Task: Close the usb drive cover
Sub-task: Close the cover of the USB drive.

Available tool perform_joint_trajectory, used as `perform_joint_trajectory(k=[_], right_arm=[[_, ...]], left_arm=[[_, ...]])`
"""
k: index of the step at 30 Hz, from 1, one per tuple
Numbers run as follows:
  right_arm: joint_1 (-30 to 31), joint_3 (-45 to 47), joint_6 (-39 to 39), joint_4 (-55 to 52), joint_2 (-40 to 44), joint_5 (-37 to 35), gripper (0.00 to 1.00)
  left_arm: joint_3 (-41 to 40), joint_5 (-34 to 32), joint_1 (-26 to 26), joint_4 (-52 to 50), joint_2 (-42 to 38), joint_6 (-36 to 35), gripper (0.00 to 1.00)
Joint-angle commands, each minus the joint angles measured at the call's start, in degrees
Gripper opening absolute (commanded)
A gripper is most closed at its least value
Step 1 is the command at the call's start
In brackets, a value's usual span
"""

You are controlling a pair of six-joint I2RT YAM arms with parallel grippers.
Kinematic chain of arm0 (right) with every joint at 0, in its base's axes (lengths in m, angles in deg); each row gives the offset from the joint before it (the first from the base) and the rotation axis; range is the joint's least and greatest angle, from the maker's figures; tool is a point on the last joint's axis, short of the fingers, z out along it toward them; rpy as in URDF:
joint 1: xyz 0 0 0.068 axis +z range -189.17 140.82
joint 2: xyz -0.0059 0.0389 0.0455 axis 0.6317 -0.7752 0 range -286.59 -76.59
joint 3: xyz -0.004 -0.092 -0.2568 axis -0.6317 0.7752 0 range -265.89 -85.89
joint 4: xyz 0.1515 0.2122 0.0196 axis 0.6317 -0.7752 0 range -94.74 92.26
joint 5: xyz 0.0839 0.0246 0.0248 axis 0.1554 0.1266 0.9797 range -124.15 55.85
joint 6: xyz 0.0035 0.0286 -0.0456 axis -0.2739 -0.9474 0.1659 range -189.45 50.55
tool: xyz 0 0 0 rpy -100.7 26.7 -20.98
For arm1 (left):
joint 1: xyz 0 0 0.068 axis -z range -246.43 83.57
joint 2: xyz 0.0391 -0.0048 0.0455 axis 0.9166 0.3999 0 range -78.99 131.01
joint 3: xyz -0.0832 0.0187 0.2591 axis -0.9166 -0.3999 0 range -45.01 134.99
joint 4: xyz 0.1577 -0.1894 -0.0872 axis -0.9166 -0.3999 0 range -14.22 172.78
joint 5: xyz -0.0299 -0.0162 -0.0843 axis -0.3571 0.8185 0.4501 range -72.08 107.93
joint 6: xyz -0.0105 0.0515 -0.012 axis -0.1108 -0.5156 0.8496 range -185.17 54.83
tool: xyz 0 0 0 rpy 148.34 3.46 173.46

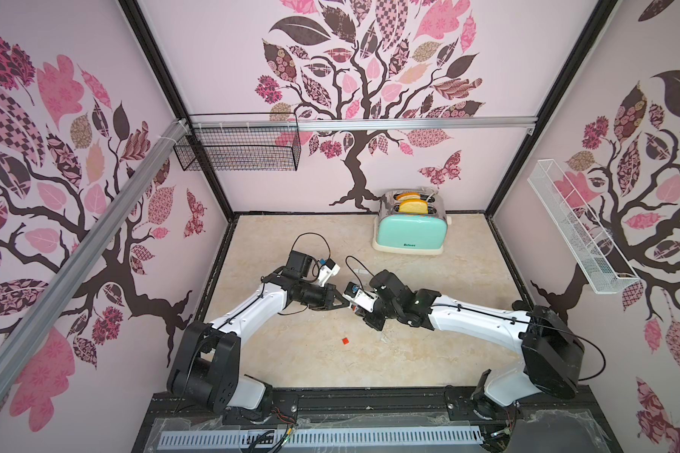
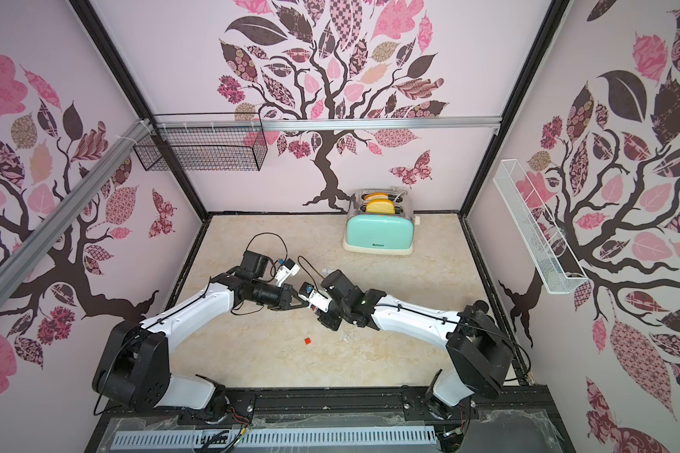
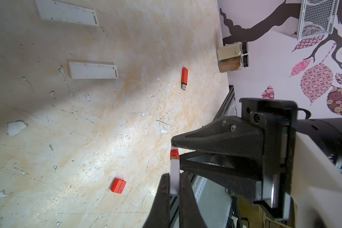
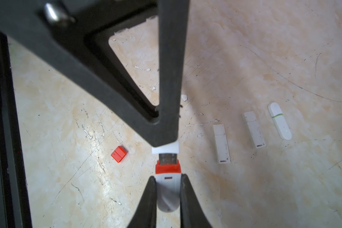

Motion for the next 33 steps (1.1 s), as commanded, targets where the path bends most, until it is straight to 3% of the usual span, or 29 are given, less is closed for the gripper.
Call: perform_joint_trajectory(k=[1,15,21,33], right_arm=[[0.5,-2.1,0.1,0.4,1.6,-0.4,0.07],[1.6,-3.1,1.0,2.8,3.1,0.5,0.07],[1.6,-2.0,1.5,9.0,4.8,-0.2,0.05],[1.7,-4.6,-1.0,14.8,1.2,3.0,0.04]], left_arm=[[0.9,-0.2,0.4,-1.2,0.0,-2.0,0.00],[0.8,-0.9,1.7,-1.5,0.5,-2.4,0.00],[1.2,-1.0,2.4,-1.6,1.5,-2.3,0.00],[0.6,-0.1,3.5,-0.7,1.7,-2.0,0.00]])
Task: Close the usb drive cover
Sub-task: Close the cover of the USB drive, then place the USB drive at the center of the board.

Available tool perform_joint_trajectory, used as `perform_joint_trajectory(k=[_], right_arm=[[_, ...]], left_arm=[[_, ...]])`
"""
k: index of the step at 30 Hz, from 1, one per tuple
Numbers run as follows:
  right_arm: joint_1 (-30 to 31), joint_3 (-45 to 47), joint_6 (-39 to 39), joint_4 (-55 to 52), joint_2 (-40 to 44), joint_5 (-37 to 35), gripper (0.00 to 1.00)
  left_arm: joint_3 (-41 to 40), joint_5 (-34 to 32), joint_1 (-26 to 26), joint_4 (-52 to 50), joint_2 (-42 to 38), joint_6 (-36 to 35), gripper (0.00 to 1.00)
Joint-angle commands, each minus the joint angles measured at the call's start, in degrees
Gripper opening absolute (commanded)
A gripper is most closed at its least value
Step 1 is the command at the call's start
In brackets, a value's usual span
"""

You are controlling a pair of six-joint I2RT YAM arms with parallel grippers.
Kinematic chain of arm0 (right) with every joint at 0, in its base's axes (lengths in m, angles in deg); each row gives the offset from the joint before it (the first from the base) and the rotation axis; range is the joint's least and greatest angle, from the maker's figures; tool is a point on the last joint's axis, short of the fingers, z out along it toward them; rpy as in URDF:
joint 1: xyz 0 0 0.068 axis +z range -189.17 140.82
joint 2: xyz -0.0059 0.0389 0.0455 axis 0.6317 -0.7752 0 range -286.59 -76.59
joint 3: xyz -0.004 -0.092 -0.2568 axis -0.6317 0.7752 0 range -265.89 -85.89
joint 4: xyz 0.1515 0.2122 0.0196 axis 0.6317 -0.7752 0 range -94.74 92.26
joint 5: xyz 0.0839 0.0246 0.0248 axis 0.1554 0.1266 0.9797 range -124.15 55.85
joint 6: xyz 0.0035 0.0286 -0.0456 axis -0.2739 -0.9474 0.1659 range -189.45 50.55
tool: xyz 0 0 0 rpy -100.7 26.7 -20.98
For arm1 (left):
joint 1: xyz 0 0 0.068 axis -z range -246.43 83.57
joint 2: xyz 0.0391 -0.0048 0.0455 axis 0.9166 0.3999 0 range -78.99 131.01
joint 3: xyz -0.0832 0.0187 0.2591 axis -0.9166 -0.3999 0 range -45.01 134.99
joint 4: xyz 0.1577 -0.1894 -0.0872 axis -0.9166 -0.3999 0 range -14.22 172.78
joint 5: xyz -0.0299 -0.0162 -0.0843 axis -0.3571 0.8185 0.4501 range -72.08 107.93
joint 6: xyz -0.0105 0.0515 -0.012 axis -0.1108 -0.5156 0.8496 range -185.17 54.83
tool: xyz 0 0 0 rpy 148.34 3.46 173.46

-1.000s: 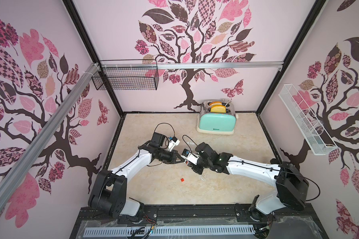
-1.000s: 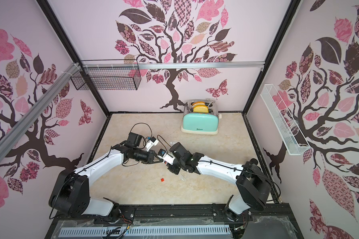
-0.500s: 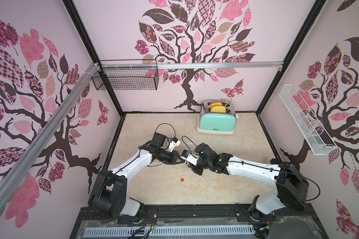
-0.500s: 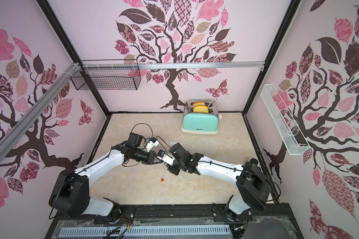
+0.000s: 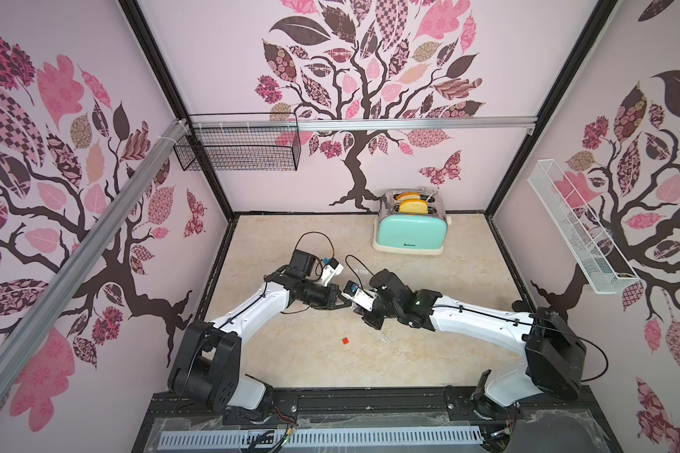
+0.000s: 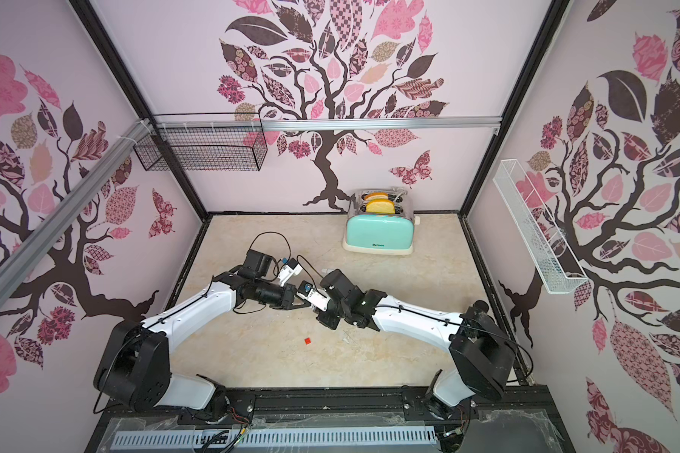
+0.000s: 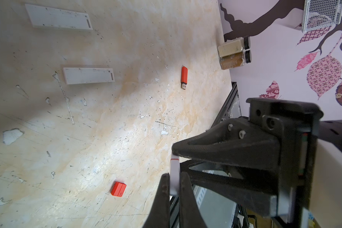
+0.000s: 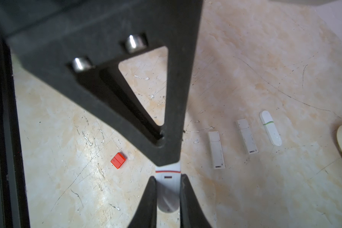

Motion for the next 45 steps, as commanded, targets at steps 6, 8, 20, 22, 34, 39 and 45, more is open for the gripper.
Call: perform_joint_trajectory(k=[6,8,20,22,34,39,45], right_arm=[[0.9,-3.5,2.1,17.4,2.3,4.4,0.03],[0.9,-3.1,1.0,19.3,2.9,4.2,0.03],[0.8,3.0,0.3,19.9,2.9,1.9,0.02],[0.7,3.1,1.4,16.0,3.1,-0.4,0.02],[-3.1,9.9,3.5,6.2,5.7,-1.2,0.03],[-3.5,7.1,5.2,1.5,3.8,-1.9,0.03],[-3.9,1.6,8.3,-5.3,0.1,-1.2,0.04]], left_arm=[[-1.0,-0.5,2.7,-0.7,1.5,-2.4,0.00],[-0.3,-0.6,3.0,-1.5,1.9,-2.5,0.00],[-0.4,-2.0,2.9,-1.5,-1.0,-2.2,0.09],[-0.2,-3.8,1.9,-2.3,-2.4,-3.4,0.17],[-3.2,-9.5,-6.1,-1.9,-13.5,-6.9,0.65],[-3.7,-12.9,-8.2,-1.1,-15.1,-7.9,0.69],[-3.1,-17.8,-9.6,-2.7,-16.8,-13.0,0.74]])
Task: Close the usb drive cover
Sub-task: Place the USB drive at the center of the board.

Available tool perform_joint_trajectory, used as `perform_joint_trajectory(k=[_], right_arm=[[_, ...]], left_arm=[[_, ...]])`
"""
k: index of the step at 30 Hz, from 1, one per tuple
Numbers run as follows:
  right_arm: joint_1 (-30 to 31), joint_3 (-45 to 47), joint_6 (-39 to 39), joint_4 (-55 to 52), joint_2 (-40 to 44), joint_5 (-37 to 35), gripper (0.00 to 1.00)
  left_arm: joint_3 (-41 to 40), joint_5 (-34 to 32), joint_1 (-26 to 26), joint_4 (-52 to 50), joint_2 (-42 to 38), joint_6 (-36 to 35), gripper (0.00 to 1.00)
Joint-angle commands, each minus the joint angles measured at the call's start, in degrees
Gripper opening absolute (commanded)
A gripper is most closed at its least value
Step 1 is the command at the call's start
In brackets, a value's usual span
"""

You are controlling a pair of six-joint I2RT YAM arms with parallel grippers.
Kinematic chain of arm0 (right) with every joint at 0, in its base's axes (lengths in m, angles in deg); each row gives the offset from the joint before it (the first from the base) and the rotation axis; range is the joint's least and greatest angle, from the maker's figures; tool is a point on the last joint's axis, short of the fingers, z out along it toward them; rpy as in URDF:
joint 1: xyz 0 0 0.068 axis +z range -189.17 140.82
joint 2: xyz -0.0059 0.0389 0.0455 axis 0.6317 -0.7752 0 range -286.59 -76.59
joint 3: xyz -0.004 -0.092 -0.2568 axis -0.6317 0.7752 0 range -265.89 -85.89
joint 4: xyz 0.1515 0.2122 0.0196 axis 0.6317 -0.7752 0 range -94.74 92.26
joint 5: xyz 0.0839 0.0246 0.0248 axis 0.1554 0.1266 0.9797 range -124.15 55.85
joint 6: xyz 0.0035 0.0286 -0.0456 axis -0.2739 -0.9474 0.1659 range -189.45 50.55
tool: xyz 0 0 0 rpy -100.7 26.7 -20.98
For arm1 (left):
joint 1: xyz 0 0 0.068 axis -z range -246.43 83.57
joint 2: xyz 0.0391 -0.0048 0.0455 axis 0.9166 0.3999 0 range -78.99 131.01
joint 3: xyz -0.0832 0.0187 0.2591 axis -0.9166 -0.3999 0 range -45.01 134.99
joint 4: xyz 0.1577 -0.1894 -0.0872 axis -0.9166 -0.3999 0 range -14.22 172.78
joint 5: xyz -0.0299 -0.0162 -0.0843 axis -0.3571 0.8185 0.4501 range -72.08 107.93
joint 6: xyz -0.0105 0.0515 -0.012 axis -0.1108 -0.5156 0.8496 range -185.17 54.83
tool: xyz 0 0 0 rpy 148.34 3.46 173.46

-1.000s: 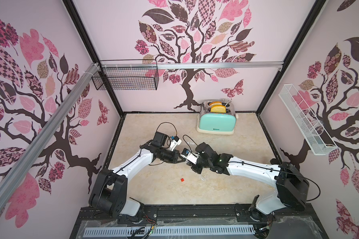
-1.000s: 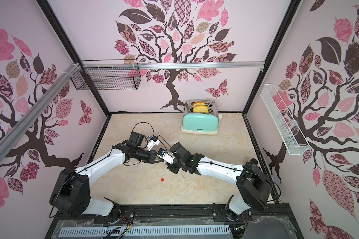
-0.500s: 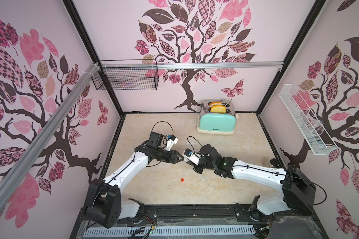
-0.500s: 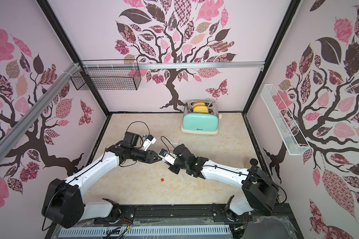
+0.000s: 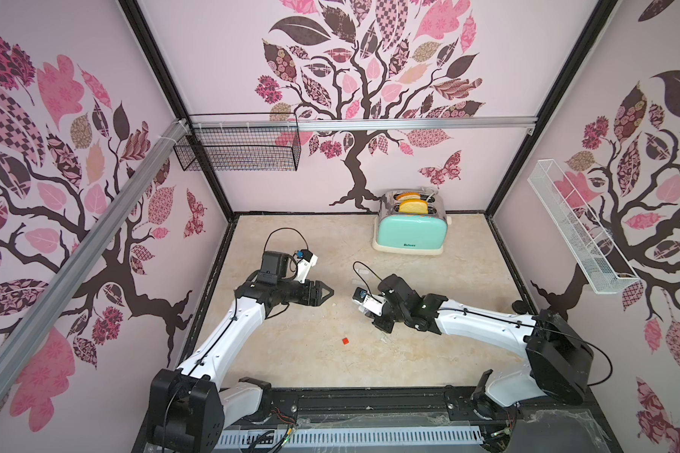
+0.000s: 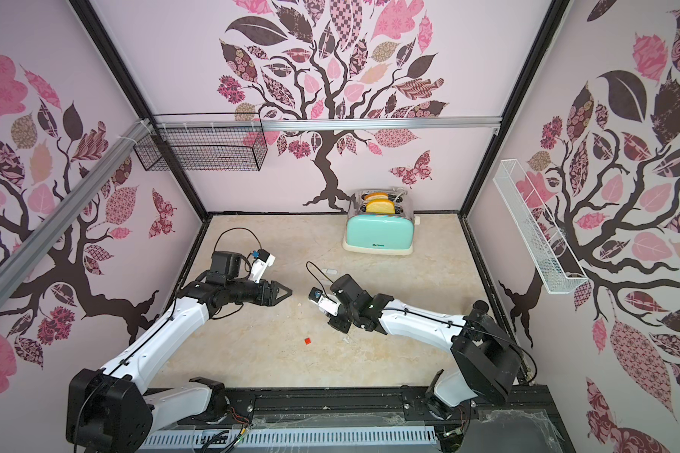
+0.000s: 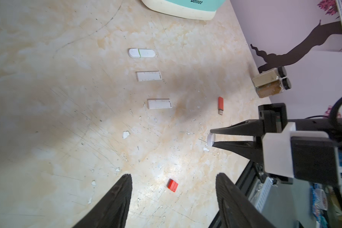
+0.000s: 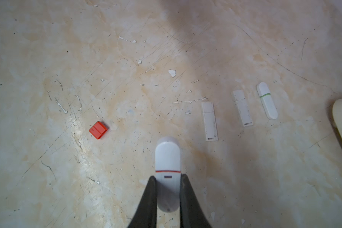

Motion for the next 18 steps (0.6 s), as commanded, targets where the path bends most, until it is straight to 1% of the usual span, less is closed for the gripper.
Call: perform_joint_trajectory(k=[1,4,7,9,11,13,18], right_arm=[[-0.3,-3.7,3.3,-4.1,-1.7,0.5,0.04],[-0.5,-8.8,4.5,-10.2,-5.3,0.8,0.05],[-0.6,-12.8,6.4,-14.1,-8.6,1.9,0.06],[-0.6,-15.8,7.2,-16.7,-11.4,1.8,0.06],[-0.6,-20.8,7.2,-21.9,-15.3,2.2,0.07],[-0.6,-23.4,7.2,-23.4,-17.8,2.0,0.07],[-0.6,-28.2,7.1,-27.3,-23.3,-2.2,0.08]], left_arm=[[-0.2,-3.6,-0.6,-0.3,-2.3,-5.1,0.76],[-0.1,-5.1,-2.4,-0.6,-2.8,-6.0,0.80],[-0.7,-10.2,-3.7,0.9,-4.3,-5.9,0.84],[-0.5,-12.2,-4.9,1.3,-4.4,-5.5,0.85],[0.5,-14.8,-6.7,1.3,-4.4,-4.5,0.86],[0.6,-17.8,-7.1,2.1,-5.1,-4.2,0.90],[0.1,-18.9,-7.7,1.9,-5.7,-4.9,0.93]])
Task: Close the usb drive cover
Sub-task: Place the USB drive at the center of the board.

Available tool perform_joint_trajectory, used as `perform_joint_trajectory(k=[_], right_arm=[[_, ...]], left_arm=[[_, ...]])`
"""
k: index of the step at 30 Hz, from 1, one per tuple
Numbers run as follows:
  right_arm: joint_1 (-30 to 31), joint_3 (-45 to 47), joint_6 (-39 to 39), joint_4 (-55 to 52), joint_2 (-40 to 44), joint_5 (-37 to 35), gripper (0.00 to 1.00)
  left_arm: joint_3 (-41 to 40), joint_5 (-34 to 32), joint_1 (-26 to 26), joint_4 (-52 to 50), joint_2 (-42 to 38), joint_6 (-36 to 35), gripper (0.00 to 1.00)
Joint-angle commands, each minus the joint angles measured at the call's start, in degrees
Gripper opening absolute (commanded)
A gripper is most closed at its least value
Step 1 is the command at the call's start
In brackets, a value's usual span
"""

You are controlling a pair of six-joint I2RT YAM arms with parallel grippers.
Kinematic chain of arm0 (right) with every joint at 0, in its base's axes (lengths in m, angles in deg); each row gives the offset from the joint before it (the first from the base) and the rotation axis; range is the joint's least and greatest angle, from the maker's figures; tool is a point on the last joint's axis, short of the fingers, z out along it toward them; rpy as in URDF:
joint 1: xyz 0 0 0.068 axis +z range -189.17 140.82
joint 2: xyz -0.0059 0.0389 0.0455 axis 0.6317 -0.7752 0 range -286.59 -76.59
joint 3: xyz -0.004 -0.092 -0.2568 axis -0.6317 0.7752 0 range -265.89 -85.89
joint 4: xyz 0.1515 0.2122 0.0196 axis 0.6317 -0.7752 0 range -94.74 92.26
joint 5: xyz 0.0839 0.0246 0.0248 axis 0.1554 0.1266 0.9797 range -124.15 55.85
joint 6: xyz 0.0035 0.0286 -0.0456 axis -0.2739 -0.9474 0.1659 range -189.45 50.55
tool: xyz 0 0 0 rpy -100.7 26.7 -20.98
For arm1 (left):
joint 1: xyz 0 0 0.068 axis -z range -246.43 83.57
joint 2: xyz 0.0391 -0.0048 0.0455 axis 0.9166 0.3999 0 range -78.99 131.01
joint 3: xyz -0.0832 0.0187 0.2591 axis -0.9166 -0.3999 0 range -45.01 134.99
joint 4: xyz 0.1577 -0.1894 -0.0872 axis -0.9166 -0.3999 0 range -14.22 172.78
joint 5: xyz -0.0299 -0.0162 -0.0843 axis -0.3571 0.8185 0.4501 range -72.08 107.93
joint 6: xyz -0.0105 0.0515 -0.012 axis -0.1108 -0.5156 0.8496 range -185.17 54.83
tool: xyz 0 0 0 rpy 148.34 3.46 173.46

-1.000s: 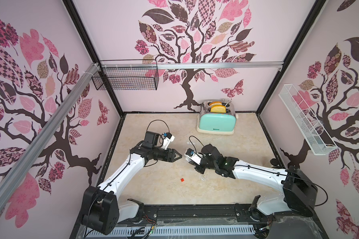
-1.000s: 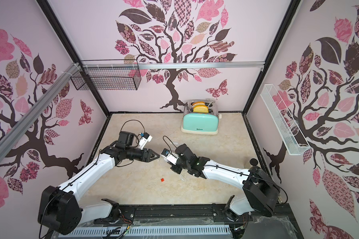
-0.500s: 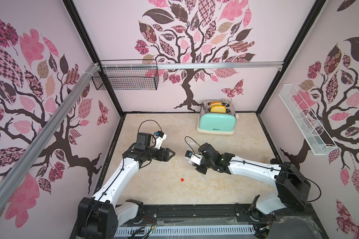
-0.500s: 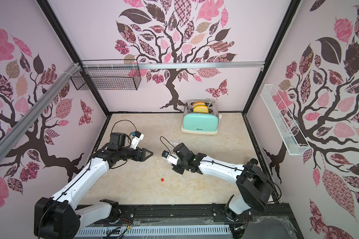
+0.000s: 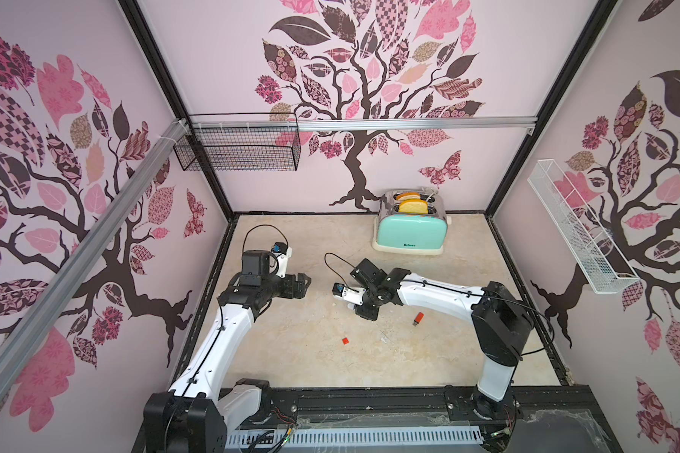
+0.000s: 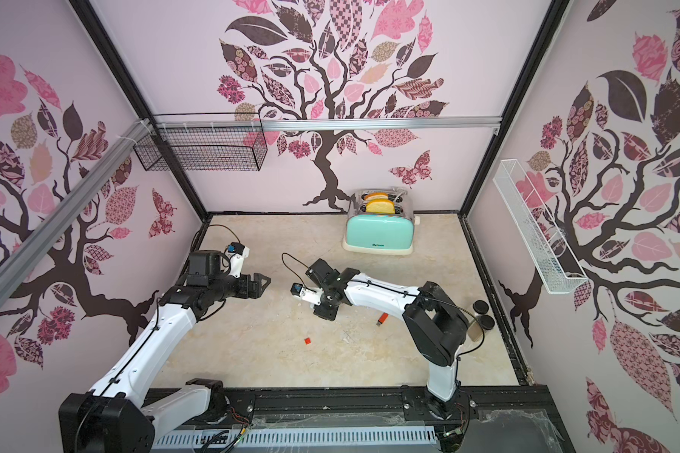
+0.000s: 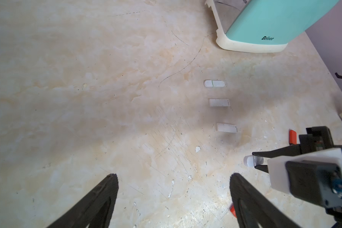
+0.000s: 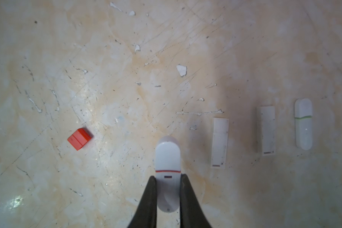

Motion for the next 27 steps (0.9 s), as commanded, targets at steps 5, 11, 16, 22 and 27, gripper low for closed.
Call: perform_joint_trajectory(k=[5,11,16,22,27], right_arm=[[-0.1,-3.3,0.4,-5.4,-3.9,-2.0,0.09],[0.9,-3.7,-0.4,-4.9,-6.7,-3.4,0.11],[1.4,-4.2,-0.3,-4.6,-8.4,-3.3,0.17],[1.5,-5.0,-0.6,-6.5,-6.5,-4.1,0.38],[1.5,-5.1,-0.9,-10.0,-1.5,-1.4,0.61]], left_arm=[[-0.8,-0.8,-0.4,1.7,-1.1,-1.0,0.98],[-0.9,-0.1,-0.5,2.6,-0.6,-0.6,0.98],[-1.0,-0.1,-0.5,2.9,-1.1,0.0,0.98],[-1.0,0.3,-0.6,2.6,-1.2,0.0,0.98],[-0.5,0.6,-0.8,2.0,-0.8,0.1,0.98]])
